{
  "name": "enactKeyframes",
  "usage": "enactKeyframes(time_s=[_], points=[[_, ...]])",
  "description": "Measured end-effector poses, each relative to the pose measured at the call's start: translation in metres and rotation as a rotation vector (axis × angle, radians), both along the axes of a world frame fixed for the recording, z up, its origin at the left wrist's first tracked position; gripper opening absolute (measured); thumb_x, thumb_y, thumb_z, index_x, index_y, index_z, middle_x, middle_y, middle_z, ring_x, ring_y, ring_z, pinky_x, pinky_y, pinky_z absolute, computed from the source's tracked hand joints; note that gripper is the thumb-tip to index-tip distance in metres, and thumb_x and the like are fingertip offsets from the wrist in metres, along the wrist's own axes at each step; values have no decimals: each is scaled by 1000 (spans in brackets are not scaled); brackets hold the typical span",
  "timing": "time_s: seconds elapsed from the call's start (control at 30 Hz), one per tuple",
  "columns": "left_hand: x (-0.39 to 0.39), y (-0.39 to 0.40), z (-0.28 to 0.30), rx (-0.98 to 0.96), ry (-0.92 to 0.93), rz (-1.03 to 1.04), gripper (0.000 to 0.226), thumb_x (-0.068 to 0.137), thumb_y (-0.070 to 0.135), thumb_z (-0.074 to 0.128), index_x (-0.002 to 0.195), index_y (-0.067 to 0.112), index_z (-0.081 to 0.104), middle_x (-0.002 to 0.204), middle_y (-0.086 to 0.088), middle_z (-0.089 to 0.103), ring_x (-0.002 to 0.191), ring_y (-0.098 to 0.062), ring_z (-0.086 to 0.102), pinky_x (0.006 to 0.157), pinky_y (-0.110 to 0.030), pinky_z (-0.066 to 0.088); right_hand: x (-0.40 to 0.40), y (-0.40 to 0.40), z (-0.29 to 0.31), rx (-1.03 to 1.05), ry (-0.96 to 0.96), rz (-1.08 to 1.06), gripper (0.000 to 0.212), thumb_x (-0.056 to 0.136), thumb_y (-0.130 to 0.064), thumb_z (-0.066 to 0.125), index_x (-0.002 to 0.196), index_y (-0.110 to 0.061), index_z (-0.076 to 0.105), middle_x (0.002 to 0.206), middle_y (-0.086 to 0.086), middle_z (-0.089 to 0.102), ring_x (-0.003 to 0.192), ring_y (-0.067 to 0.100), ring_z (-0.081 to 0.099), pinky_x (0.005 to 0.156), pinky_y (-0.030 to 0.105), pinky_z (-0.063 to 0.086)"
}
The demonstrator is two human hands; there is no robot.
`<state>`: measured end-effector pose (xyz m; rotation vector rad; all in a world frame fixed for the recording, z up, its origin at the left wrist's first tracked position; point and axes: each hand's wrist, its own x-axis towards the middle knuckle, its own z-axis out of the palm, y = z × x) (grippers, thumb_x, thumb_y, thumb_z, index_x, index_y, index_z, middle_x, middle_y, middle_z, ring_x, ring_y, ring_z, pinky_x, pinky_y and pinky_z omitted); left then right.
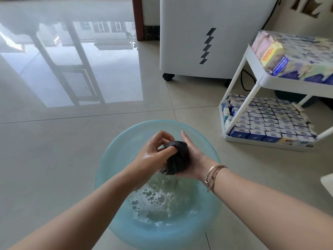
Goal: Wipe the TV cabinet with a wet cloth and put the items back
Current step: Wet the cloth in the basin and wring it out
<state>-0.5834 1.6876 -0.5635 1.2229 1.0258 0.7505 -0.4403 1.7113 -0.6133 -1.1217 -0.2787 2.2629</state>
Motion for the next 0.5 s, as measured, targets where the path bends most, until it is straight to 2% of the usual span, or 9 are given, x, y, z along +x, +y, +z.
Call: enactKeyframes(time_s=[0.07, 0.1, 0.17, 0.2, 0.27, 0.33, 0.37, 0.43, 0.5], points=[[-2, 1, -2, 102, 157, 30, 9, 81, 22, 60, 89, 19, 58, 88, 2, 63, 80, -14, 60, 81, -40, 52, 0, -2, 8, 71, -1, 66, 81, 79, -80, 35, 116, -14, 64, 103, 9, 67, 93, 22, 62, 82, 34, 51], [-4, 5, -5, 218, 297, 65, 6, 82, 20, 60, 88, 20, 58, 92, 3, 64, 85, -13, 61, 82, -37, 52, -1, -3, 10, 106, -10, 101, 79, 80, -79, 35, 113, -13, 65, 96, 7, 67, 85, 19, 62, 75, 29, 53], [-11, 13, -8, 373, 473, 121, 5, 84, 18, 58, 87, 22, 57, 102, 5, 60, 95, -14, 59, 79, -32, 52, 0, -4, 16, 159, -40, 158, 70, 80, -75, 38, 99, -14, 68, 81, 4, 67, 71, 15, 61, 63, 25, 52], [-16, 17, -9, 361, 472, 136, 5, 86, 17, 56, 86, 21, 54, 105, 3, 59, 95, -15, 60, 76, -31, 55, 0, -4, 19, 182, -41, 180, 65, 80, -71, 40, 99, -15, 68, 82, 4, 68, 71, 14, 63, 63, 24, 52], [-24, 22, -15, 291, 479, 135, 7, 90, 13, 50, 86, 18, 47, 102, -5, 61, 87, -16, 64, 67, -29, 58, 3, -4, 24, 264, -49, 270, 52, 84, -56, 43, 112, -18, 65, 94, 5, 70, 79, 11, 67, 67, 22, 53], [-28, 25, -22, 195, 493, 105, 3, 93, 11, 46, 90, 11, 45, 97, -15, 62, 84, -27, 66, 71, -42, 59, 5, -3, 25, 359, -106, 402, 41, 90, -34, 50, 125, -13, 55, 101, 9, 67, 86, 11, 66, 69, 21, 52], [-29, 25, -23, 138, 467, 75, 2, 94, 10, 45, 94, 8, 44, 98, -18, 63, 86, -31, 66, 72, -47, 59, 7, -1, 23, 400, -142, 461, 36, 93, -22, 53, 127, -9, 53, 103, 10, 67, 90, 13, 66, 72, 21, 52], [-28, 22, -26, 47, 404, -10, 7, 94, 6, 42, 99, 9, 45, 102, -18, 64, 87, -33, 67, 74, -48, 59, 12, 2, 22, 462, -191, 583, 29, 94, -5, 53, 123, -7, 54, 104, 10, 67, 98, 16, 64, 80, 23, 52], [-25, 21, -28, 41, 406, -88, 19, 91, 2, 41, 101, 15, 48, 106, -13, 65, 87, -30, 68, 75, -45, 59, 15, 3, 24, 495, -255, 705, 28, 94, 0, 52, 121, -8, 54, 108, 12, 65, 102, 19, 63, 82, 23, 52]])
